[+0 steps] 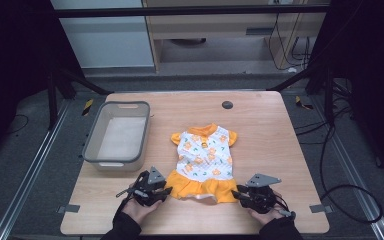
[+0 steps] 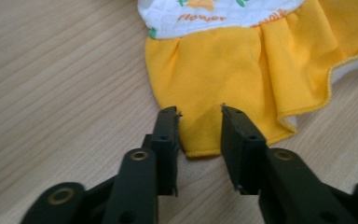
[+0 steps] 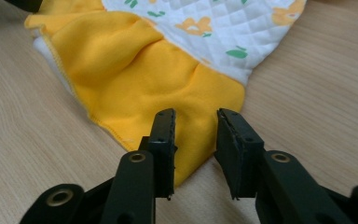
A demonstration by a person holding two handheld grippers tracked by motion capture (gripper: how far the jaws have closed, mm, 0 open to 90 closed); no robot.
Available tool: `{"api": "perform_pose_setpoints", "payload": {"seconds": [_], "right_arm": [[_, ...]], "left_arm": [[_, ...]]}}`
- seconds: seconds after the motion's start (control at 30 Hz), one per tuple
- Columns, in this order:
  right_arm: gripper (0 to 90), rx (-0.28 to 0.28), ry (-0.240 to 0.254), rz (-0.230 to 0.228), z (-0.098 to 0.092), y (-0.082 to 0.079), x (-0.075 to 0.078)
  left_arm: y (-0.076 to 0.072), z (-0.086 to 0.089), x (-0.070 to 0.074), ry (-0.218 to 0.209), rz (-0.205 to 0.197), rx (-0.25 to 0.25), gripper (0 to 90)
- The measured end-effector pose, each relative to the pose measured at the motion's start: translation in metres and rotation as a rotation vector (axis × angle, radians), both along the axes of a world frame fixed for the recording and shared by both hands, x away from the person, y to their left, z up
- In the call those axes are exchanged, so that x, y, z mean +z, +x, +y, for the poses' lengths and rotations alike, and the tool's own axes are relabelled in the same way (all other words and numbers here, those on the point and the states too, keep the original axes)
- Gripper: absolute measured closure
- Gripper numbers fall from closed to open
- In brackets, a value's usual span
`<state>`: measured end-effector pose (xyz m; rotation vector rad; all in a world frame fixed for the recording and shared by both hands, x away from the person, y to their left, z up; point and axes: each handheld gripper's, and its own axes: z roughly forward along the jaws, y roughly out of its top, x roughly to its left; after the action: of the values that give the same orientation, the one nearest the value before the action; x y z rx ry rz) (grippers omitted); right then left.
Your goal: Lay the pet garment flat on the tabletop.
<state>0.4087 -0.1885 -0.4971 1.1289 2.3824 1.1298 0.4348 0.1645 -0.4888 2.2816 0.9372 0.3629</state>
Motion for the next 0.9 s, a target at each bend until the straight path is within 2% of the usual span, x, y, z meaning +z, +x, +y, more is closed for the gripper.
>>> {"api": "perform_pose_setpoints", "payload": {"seconds": [0.17, 0.33, 0.4, 0.5, 0.63, 0.77, 0.9], "right_arm": [[79.5, -0.001, -0.027, 0.019, 0.002, 0.001, -0.002], [86.4, 0.000, -0.018, 0.033, 0.002, 0.001, -0.001], [86.6, -0.002, -0.014, 0.033, 0.000, 0.001, 0.002], [86.3, -0.010, -0.001, 0.012, -0.008, 0.000, 0.008], [86.0, -0.014, 0.022, 0.002, -0.018, -0.002, 0.013], [86.3, -0.002, 0.013, 0.013, -0.025, -0.007, 0.013], [86.3, -0.014, -0.002, 0.037, -0.031, -0.008, 0.010]], "left_arm": [[0.000, -0.002, -0.001, -0.011, 0.023, -0.006, 79.6], [0.000, -0.002, 0.001, -0.020, 0.036, -0.006, 87.3], [-0.002, 0.000, 0.005, -0.041, 0.049, 0.000, 87.6], [-0.010, 0.004, 0.011, -0.069, 0.059, -0.017, 87.6], [-0.022, 0.007, 0.017, -0.082, 0.071, -0.040, 87.6], [-0.030, 0.006, 0.016, -0.074, 0.084, -0.055, 87.6], [-0.032, 0.008, 0.013, -0.059, 0.094, -0.055, 87.4]]}}
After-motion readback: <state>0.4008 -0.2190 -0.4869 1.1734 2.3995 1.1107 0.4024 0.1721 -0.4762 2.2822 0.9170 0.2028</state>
